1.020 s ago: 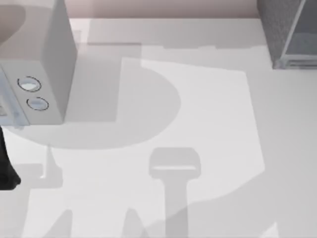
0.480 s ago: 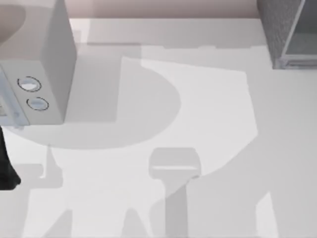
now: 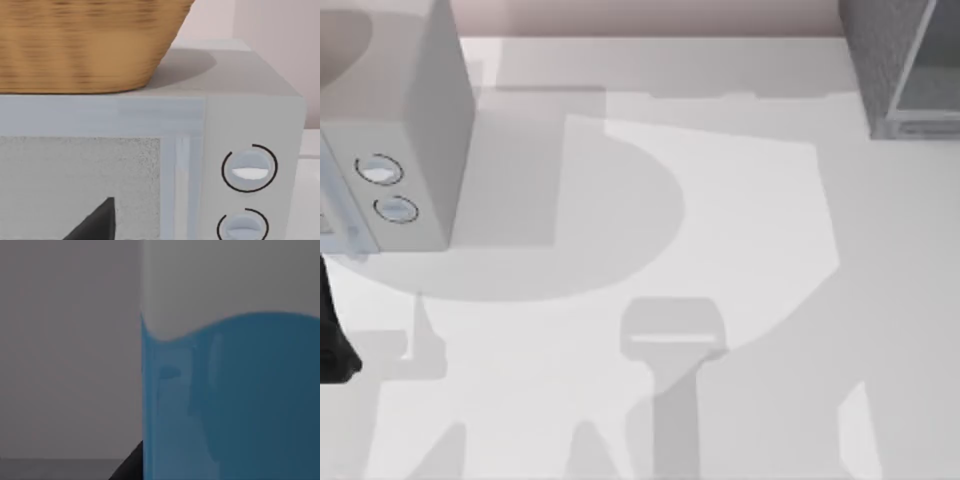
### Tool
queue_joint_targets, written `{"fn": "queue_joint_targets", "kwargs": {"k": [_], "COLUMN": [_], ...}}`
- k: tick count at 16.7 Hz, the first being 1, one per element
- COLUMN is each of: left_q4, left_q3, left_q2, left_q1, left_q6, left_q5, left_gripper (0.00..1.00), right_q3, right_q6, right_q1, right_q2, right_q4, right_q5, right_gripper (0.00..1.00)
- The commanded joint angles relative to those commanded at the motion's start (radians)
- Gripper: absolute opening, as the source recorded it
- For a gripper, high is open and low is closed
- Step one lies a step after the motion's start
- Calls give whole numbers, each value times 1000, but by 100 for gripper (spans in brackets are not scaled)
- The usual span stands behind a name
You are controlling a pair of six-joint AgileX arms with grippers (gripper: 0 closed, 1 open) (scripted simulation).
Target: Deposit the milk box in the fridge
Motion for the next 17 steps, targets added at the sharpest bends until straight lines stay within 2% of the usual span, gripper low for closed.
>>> {"fn": "queue_joint_targets", "kwargs": {"k": [11,17], "left_q4": [0,0], "left_q3": [0,0], "left_q2": [0,0], "left_q1": [0,0], "left_q6": [0,0], "left_q5": [0,0], "left_gripper": [100,100], "right_q3": [0,0], "right_q6": [0,0], "right_q1": [0,0], "right_q2": [0,0], "right_q4": [0,0], "right_q5": [0,0], "right_gripper": [98,100]}}
